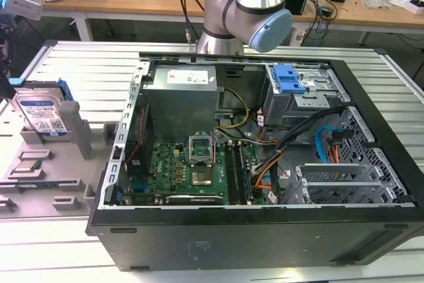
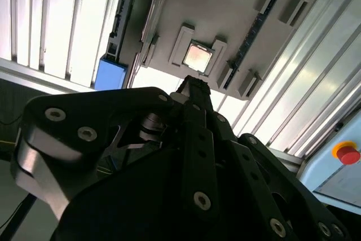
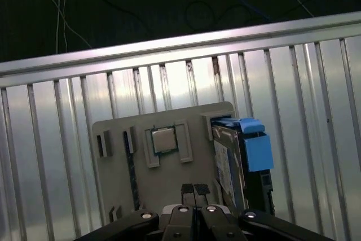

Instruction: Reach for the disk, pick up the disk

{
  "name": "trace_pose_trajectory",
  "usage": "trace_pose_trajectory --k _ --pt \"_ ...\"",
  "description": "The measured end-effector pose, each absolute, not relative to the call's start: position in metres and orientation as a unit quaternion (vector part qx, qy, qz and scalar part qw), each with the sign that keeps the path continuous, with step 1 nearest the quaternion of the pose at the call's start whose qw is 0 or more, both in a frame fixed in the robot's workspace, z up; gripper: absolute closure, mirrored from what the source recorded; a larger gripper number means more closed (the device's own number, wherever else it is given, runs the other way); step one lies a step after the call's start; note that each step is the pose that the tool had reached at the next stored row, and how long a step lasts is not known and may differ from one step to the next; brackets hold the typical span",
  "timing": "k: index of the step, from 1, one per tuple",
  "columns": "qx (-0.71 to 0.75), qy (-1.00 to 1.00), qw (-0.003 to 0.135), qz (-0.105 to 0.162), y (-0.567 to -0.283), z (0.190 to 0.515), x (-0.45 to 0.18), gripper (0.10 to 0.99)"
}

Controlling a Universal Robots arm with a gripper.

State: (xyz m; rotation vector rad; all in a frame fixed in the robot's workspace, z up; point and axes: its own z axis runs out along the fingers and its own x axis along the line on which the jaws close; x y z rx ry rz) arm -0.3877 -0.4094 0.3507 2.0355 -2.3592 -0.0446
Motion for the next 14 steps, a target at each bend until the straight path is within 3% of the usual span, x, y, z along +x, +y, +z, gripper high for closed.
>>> trace_pose_trajectory --k 14 --pt "0.653 -0.757 0.013 -0.014 -0.373 0.351 -0.388 0.980"
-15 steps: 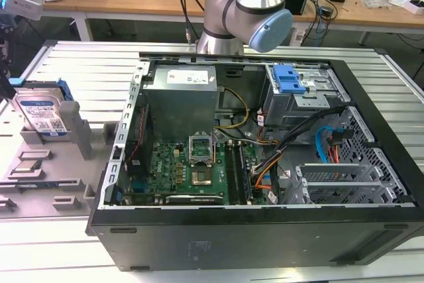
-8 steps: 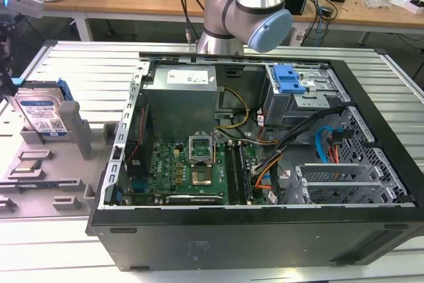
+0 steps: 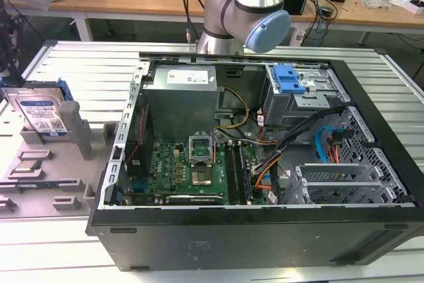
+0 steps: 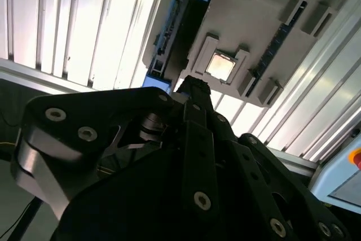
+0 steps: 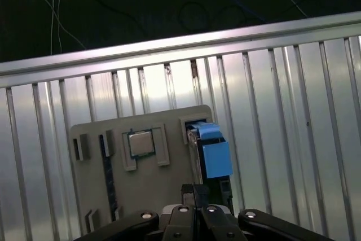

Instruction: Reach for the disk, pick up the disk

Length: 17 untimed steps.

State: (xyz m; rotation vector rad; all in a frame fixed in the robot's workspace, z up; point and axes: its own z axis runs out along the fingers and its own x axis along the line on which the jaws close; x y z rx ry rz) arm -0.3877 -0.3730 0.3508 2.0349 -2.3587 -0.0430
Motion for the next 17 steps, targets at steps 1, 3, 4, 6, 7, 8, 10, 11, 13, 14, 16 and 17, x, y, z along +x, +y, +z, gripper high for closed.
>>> trace_pose_trajectory --k 1,3,4,6,7,8,10,11,13,14,16,17 --pt "0.653 -0.757 0.013 -0.014 -0.368 0.351 -0.388 0.980" --pt "0.653 -0.757 0.013 -0.014 -0.361 0.351 -0.388 0.980" --pt "0.653 -0.757 0.013 -0.014 -0.359 0.351 -0.388 0.980" --pt "0.653 -0.757 0.013 -0.014 -0.354 0.351 -0.388 0.980" --pt "0.653 -0.757 0.013 -0.014 -0.352 0.351 -0.388 0.980" --pt "0.653 -0.757 0.013 -0.014 -0.351 0.351 -0.388 0.980" --pt "0.654 -0.757 0.013 -0.014 -0.350 0.350 -0.389 0.980" --pt "0.654 -0.757 0.013 -0.014 -0.349 0.350 -0.389 0.980" --pt "0.654 -0.756 0.013 -0.014 -0.349 0.349 -0.389 0.980" --pt "0.654 -0.757 0.013 -0.014 -0.349 0.348 -0.389 0.980" --pt "0.654 -0.756 0.013 -0.014 -0.349 0.346 -0.391 0.980" --pt "0.654 -0.756 0.013 -0.014 -0.349 0.345 -0.392 0.980"
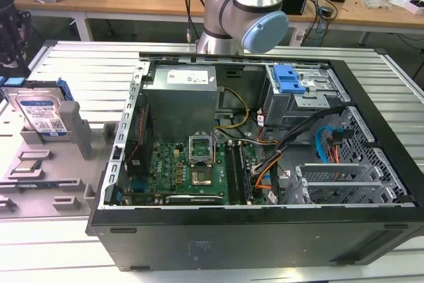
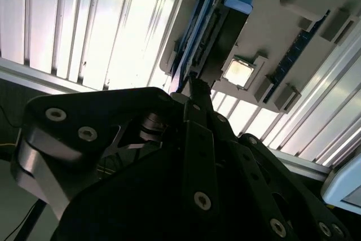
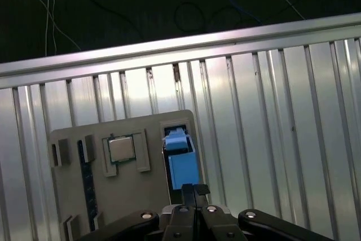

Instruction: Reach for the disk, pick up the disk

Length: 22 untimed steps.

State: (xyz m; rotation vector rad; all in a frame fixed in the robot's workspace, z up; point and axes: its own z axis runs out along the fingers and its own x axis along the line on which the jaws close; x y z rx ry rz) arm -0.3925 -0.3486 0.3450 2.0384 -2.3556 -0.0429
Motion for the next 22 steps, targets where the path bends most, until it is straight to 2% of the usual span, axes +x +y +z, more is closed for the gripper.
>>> trace_pose_trajectory --k 11,16,22 --pt "0.664 -0.747 0.013 -0.014 -0.3492 0.3443 -0.3993 0.973" --pt "0.664 -0.747 0.013 -0.014 -0.3492 0.3443 -0.3993 0.663" --pt "0.664 -0.747 0.013 -0.014 -0.3492 0.3416 -0.3993 0.663"
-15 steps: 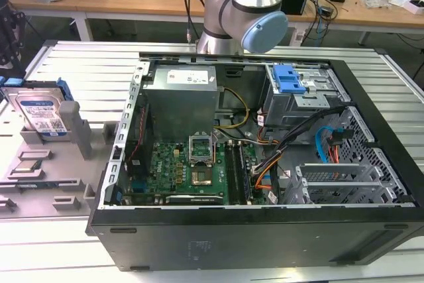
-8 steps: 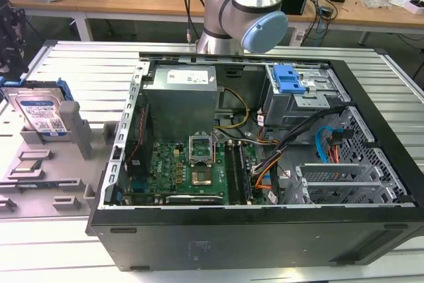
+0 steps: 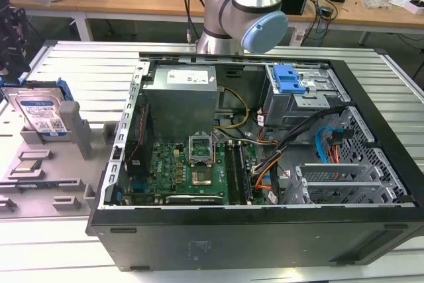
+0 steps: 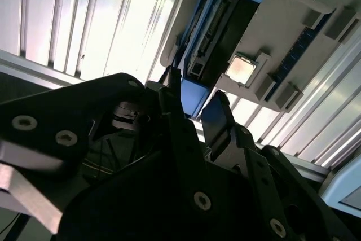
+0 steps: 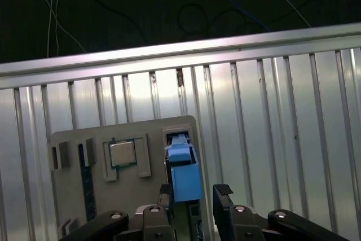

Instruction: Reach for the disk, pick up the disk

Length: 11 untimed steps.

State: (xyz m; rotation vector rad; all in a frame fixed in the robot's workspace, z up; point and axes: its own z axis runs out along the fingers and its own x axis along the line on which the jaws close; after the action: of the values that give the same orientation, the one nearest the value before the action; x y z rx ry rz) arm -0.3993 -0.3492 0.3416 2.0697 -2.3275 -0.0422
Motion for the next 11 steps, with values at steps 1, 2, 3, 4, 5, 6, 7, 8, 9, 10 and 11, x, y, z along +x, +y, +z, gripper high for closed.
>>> trace_pose_trajectory --k 1,2,3,4,5,6,7,8,9,10,11 --pt "0.664 -0.747 0.013 -0.014 -0.3492 0.3407 -0.3993 0.663" --pt "0.664 -0.747 0.013 -0.014 -0.3492 0.3398 -0.3993 0.663" --pt "0.664 -0.747 0.013 -0.014 -0.3492 0.3395 -0.3993 0.663" --pt "0.664 -0.747 0.013 -0.014 -0.3492 0.3391 -0.3993 0.663" --pt "0.664 -0.747 0.013 -0.014 -0.3492 0.3380 -0.3993 0.663" --pt "0.664 -0.747 0.013 -0.014 -0.3492 0.3365 -0.3993 0.663" --pt "0.664 -0.747 0.013 -0.014 -0.3492 0.3351 -0.3993 0.663" --pt "0.664 -0.747 0.013 -0.014 -0.3492 0.3335 -0.3993 0.663" --pt "0.664 -0.747 0.013 -0.014 -0.3492 0.3329 -0.3993 0.663" --pt "0.664 -0.747 0.013 -0.014 -0.3492 0.3324 -0.3993 0.663" --pt "0.664 -0.747 0.013 -0.014 -0.3492 0.3313 -0.3993 0.663"
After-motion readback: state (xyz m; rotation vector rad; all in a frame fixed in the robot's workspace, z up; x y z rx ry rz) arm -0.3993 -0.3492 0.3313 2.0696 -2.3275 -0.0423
